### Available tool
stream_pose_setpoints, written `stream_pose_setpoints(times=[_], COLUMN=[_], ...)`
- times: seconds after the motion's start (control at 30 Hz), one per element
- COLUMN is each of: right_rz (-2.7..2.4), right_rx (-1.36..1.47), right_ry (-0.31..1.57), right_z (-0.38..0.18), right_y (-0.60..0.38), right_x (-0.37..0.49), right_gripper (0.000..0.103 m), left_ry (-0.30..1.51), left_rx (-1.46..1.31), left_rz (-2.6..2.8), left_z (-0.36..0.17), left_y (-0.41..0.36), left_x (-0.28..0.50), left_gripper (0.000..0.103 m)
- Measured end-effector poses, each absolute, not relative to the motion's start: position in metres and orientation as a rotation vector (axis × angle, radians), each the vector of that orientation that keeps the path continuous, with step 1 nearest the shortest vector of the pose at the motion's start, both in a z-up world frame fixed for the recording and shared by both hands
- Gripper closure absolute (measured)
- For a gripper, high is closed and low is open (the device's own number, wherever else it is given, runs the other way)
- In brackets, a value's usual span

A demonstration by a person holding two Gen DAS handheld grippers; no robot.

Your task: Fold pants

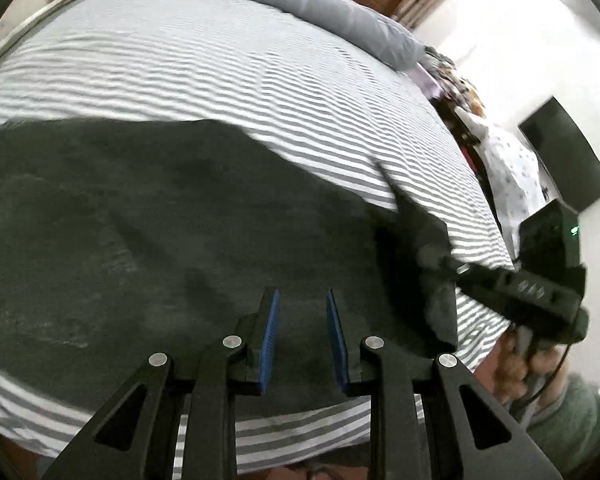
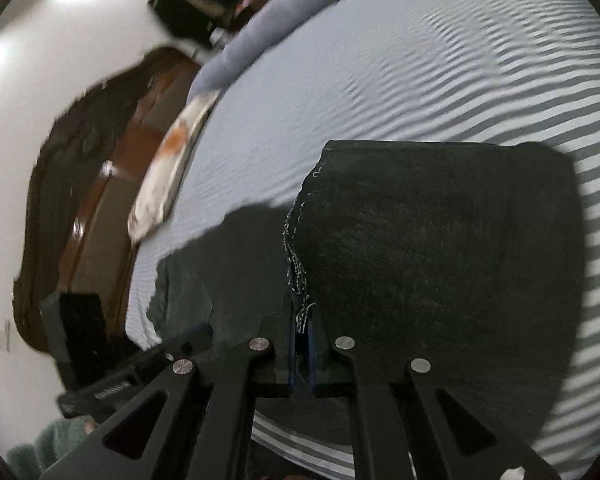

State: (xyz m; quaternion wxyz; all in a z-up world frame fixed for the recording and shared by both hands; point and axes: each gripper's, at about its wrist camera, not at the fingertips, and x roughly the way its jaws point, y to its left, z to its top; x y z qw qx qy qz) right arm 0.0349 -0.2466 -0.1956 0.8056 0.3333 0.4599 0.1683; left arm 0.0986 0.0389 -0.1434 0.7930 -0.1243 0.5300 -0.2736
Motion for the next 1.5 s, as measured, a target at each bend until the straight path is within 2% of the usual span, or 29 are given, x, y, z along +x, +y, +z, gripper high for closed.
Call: stream_pose_setpoints(times=[0.13,0.23,0.4,0.57,0.97,1.07,1.23,1.3,1.33,1.5], right_rz=[0.388,0.372,0.356,0.341,0.159,0.113,0.09,0.091,0.092,0.089], right_rx=[0.62,0.598,0.611,0.689,0.971,1.029,1.114,1.121,1.118,1.135], right_ry=[1.071,1.11,1.082,1.08,0.985,0.947,0.91,0.907,0.906,0.901], right_z=[-0.22,-0.231,-0.227,-0.241,-0.265,-0.27,-0.278,-0.279,-0.279,-0.282], right_y=[-0.198,-0.181,-0.176,-0.173,-0.258,-0.281,-0.3,-0.301,-0.301,-0.305], right_x=[0.044,0.044,0.012,-0.021,-0.064,-0.077,-0.083,-0.083,-0.084,-0.082], right_gripper=[0.096,0.088,0.067,0.066,0.067,0.068,0.068,0.068,0.068,0.068], left_ry=[1.176,1.193,1.224,1.241,1.297,1.29,1.277,1.257,1.256,1.208], left_rx=[-0.304,-0.338,-0.418,-0.465,-0.359,-0.349,-0.276,-0.239,-0.218,-0.15], left_rz=[-0.56,-0.568,-0.603,-0.644,-0.65,-0.649,-0.631,-0.641,-0.651,-0.619], left_z=[-0.153,-0.159,-0.166,-0.17,-0.197,-0.197,-0.194,-0.191,-0.191,-0.19], left_y=[0.063,0.071,0.061,0.045,-0.017,-0.025,-0.037,-0.042,-0.045,-0.047], left_x=[0.1,0.101,0.102,0.111,0.138,0.14,0.136,0.128,0.123,0.115], left_gripper=[0.074,0.073,0.07,0.064,0.063,0.059,0.059,0.071,0.084,0.096])
